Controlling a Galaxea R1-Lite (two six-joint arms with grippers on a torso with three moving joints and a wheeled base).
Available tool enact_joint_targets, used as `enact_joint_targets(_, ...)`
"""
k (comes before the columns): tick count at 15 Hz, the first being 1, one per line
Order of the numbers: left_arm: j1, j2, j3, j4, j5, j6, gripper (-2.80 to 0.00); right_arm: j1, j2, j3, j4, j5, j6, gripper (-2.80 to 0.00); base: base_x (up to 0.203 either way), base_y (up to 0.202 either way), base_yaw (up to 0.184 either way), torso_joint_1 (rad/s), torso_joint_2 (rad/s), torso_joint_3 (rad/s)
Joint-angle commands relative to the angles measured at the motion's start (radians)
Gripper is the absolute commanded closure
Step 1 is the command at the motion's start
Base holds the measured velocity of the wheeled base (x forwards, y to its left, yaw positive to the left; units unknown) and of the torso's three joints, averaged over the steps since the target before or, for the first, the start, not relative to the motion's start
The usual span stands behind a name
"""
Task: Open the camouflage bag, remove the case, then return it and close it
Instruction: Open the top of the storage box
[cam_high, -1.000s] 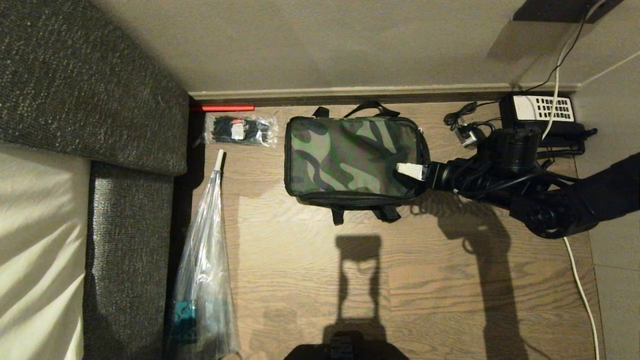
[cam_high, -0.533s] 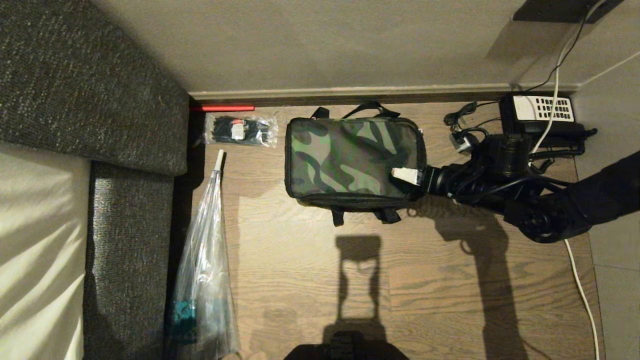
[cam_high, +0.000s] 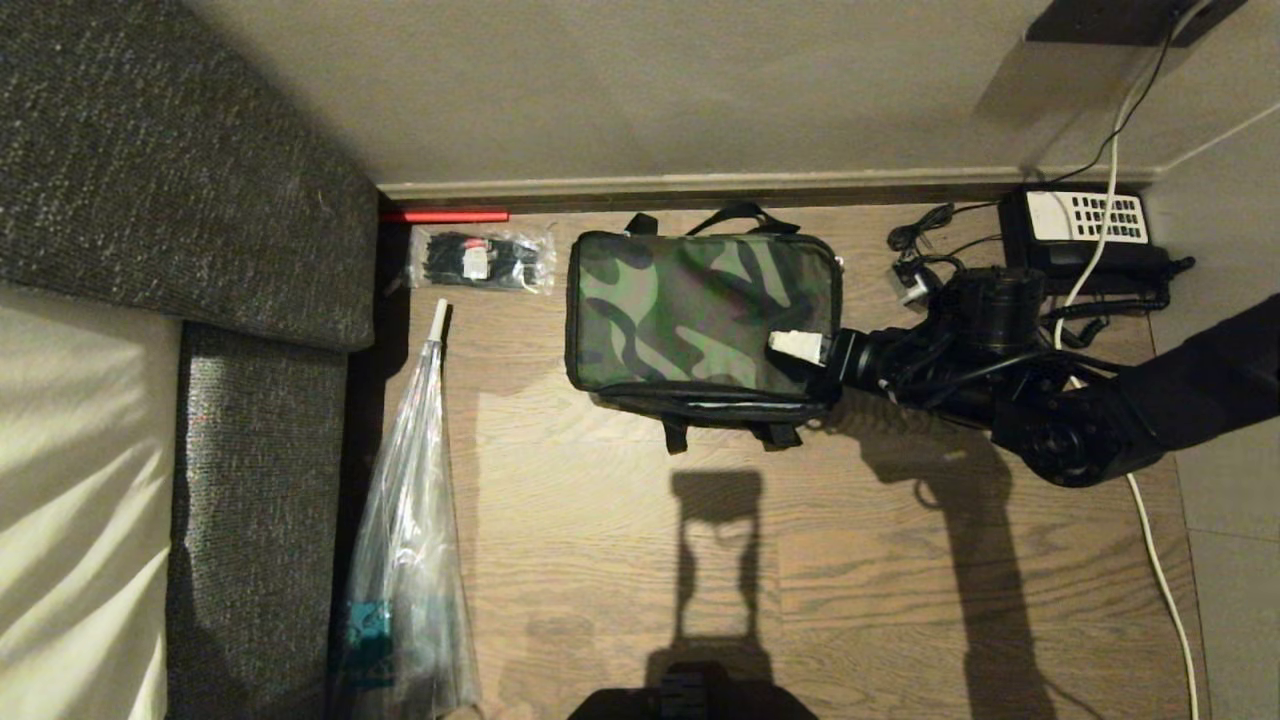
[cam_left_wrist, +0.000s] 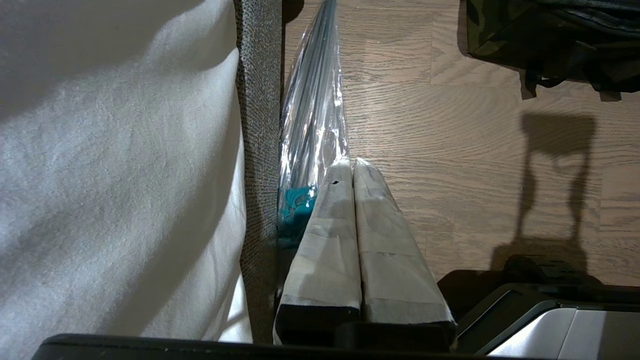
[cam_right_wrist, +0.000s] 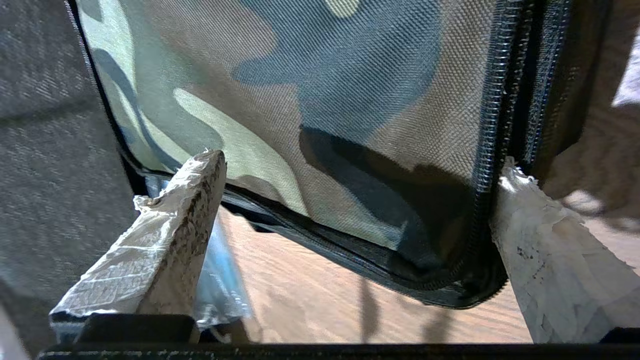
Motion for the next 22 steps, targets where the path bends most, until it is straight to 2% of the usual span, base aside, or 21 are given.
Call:
enact_joint_targets(1,0.000,-0.002,0.000,0.000,0.000,0.000,0.00,0.001,-0.016,-0.007,-0.002,0.004,0.017,0.00,0.000,0.000,0.000,0.000,0.00,0.000)
enact_joint_targets(10,0.000,-0.002,0.000,0.000,0.000,0.000,0.00,-0.001,-0.061,0.008,-0.008,0.007,-0.001,0.00,0.000,0.000,0.000,0.000,0.00,0.000)
enact_joint_targets(22,0.000,-0.002,0.000,0.000,0.000,0.000,0.00,-0.002,-0.076,-0.056,-0.011,0.005,0.009,0.00,0.000,0.000,0.000,0.000,0.00,0.000)
